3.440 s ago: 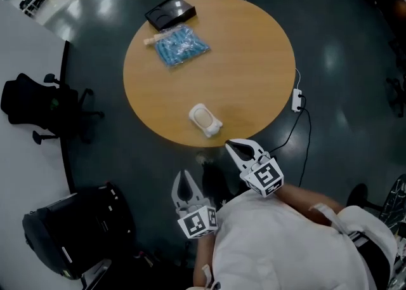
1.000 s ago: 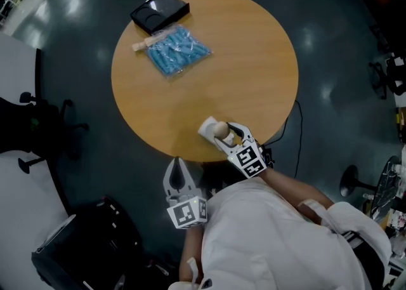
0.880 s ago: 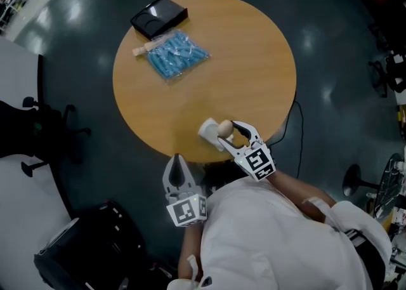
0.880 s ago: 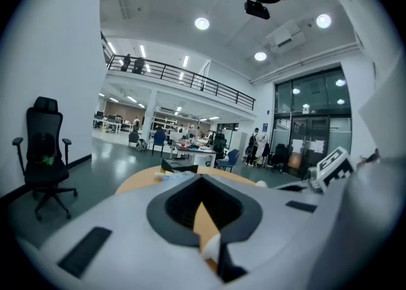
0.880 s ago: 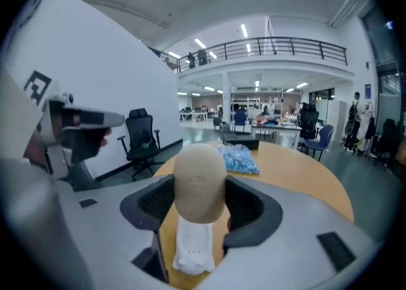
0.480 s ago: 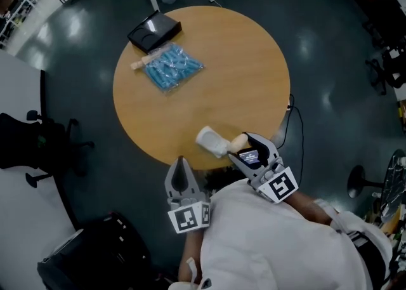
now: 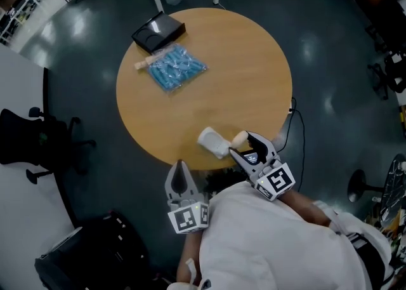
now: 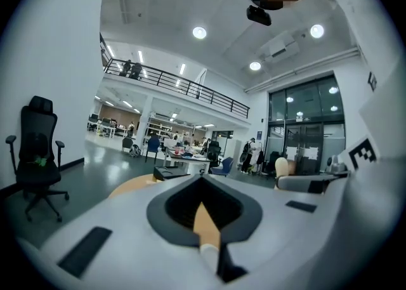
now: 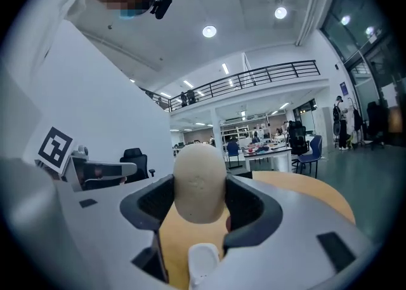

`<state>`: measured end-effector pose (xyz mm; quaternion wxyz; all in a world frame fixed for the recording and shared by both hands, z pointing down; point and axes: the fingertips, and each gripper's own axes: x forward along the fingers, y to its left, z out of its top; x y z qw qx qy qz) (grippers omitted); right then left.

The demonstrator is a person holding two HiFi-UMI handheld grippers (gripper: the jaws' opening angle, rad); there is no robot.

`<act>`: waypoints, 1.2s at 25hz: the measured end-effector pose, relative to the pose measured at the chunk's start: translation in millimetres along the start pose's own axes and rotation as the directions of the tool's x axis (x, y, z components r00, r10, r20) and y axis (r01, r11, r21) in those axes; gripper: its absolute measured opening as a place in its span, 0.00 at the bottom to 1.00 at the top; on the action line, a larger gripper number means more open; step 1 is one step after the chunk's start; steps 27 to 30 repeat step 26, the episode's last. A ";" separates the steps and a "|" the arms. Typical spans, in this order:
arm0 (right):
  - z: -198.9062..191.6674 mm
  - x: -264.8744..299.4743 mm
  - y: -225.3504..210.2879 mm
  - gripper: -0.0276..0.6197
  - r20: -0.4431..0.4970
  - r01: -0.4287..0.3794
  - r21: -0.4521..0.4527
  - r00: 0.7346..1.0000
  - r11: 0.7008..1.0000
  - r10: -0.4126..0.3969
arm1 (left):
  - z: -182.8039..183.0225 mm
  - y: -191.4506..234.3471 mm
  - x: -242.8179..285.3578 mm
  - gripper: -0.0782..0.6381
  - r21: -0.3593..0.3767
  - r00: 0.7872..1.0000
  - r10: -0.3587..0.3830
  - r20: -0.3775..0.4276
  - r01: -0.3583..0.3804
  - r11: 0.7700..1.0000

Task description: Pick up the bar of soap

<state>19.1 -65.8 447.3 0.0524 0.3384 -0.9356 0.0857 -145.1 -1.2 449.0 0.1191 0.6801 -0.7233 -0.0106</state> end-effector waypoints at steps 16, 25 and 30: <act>-5.8 8.3 10.4 0.44 -0.023 -0.041 -0.025 0.999 0.999 0.041 | 0.4 -1.5 6.2 0.12 0.009 1.000 -0.017 0.005 0.017 1.000; -7.1 11.6 8.3 0.44 -0.033 -0.037 -0.020 0.999 0.999 0.036 | -0.7 2.1 8.2 0.12 0.014 1.000 -0.015 -0.002 0.015 1.000; -7.0 11.8 8.0 0.44 -0.033 -0.037 -0.020 0.999 0.999 0.036 | -0.9 2.4 8.1 0.12 0.013 1.000 -0.013 -0.003 0.014 1.000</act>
